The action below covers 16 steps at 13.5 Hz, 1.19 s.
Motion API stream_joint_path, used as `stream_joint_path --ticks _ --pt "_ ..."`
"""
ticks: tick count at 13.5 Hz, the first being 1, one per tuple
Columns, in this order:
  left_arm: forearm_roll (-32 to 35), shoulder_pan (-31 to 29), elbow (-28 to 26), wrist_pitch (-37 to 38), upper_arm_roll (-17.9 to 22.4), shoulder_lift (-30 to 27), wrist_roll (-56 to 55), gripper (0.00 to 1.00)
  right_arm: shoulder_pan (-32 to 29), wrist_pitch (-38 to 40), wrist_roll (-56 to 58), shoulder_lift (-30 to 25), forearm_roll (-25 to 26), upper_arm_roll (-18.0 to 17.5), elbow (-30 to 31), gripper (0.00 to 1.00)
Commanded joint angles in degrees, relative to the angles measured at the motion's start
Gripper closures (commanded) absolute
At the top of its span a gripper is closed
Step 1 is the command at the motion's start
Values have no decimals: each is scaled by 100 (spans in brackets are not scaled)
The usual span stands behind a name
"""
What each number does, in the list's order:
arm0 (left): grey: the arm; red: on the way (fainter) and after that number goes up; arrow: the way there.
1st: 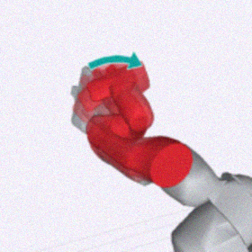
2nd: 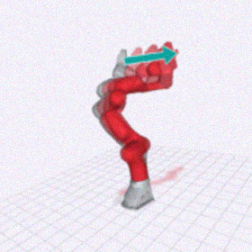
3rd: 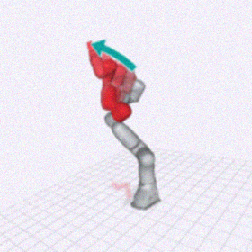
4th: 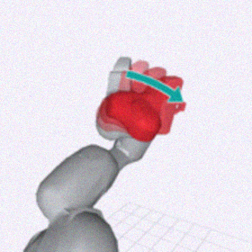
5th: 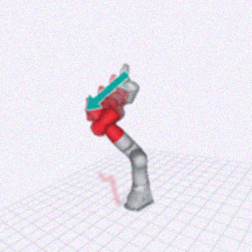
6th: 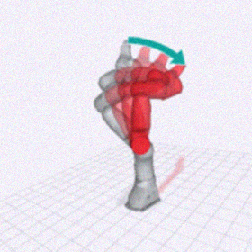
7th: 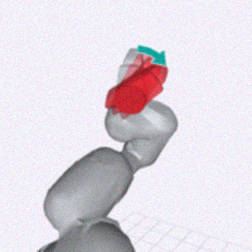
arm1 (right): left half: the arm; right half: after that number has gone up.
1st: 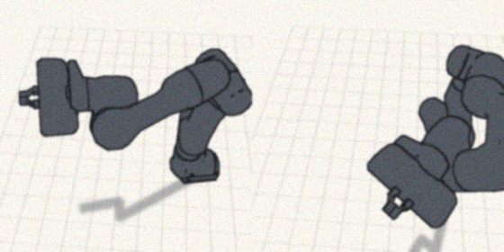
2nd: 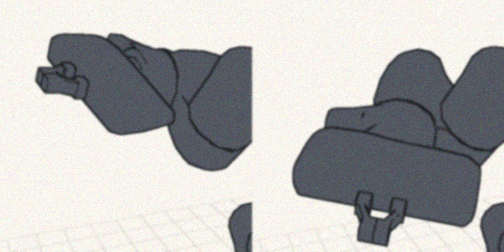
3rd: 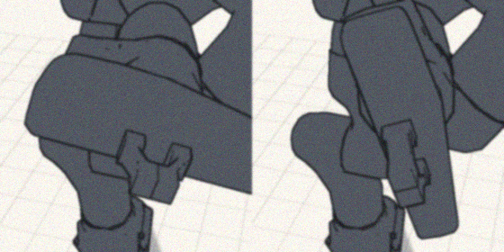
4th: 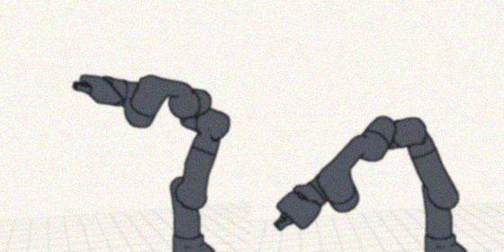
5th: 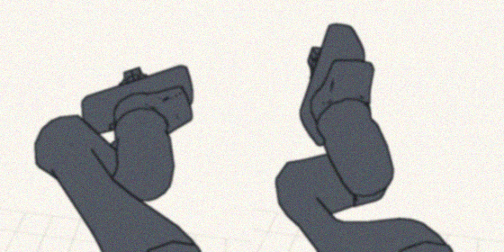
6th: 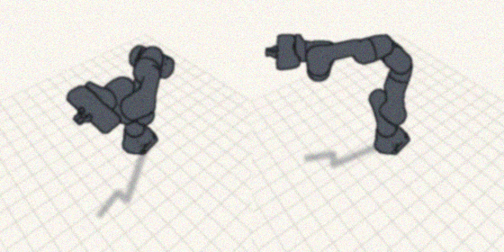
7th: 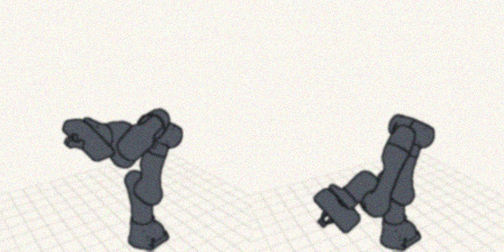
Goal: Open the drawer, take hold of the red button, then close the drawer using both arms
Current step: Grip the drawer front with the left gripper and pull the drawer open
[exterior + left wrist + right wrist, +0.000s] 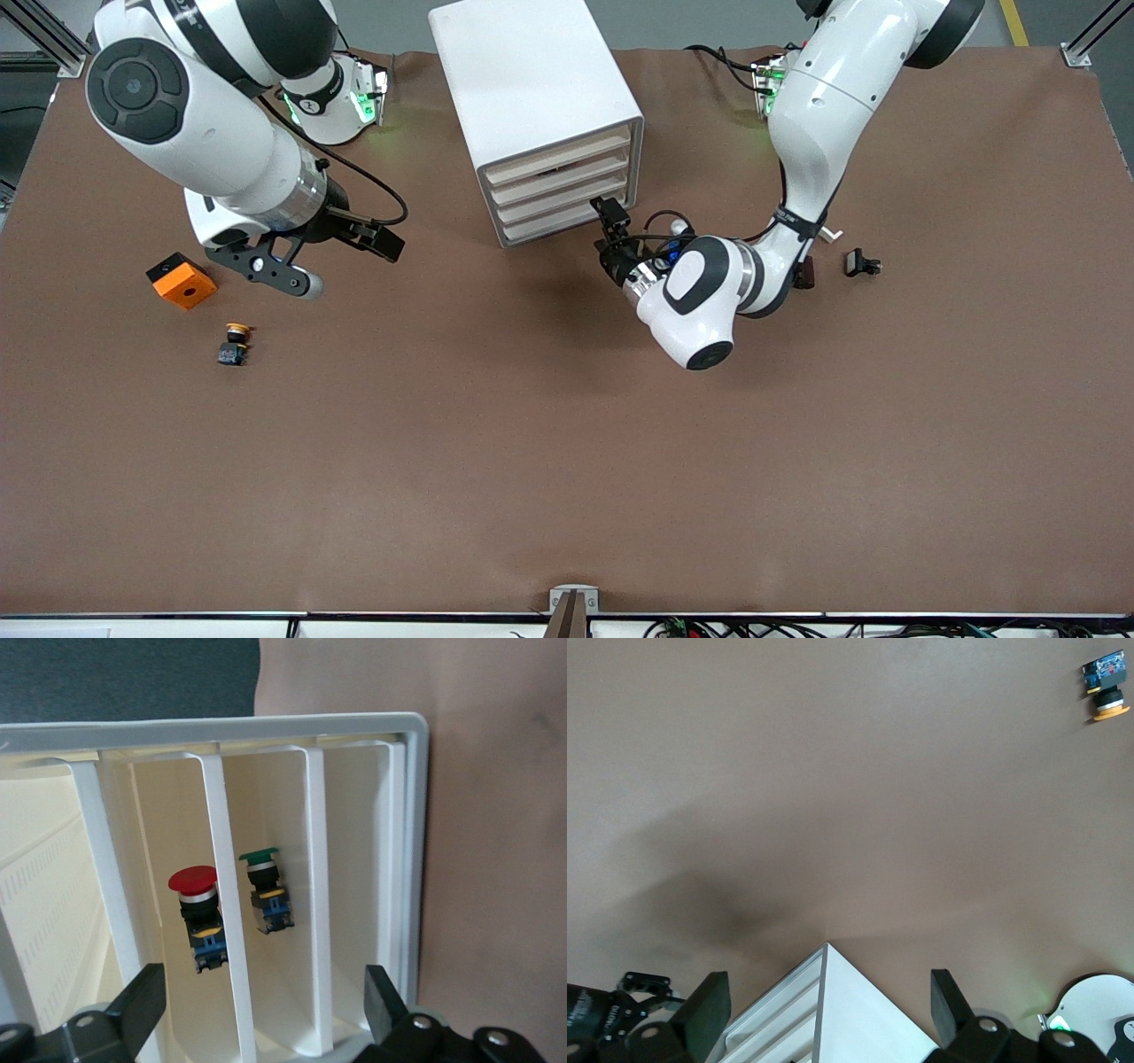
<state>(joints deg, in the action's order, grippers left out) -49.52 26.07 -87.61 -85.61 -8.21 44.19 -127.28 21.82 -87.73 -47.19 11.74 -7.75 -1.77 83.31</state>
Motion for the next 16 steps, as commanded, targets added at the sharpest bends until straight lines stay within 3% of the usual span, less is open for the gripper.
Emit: stream_joint_path --ticks 1,4,10,16 --pt "-277 47 95 124 -5 186 -87 17 15 2 -107 127 -113 36 -157 0" --pt "-497 144 95 124 -5 221 -209 26 -38 2 -63 188 -113 27 -157 0" --pt "-550 539 78 124 -5 283 -219 27 -46 46 -63 197 -113 36 -148 0" --pt "-559 697 86 177 -5 318 -227 55 -55 28 -36 197 -113 36 -113 0"
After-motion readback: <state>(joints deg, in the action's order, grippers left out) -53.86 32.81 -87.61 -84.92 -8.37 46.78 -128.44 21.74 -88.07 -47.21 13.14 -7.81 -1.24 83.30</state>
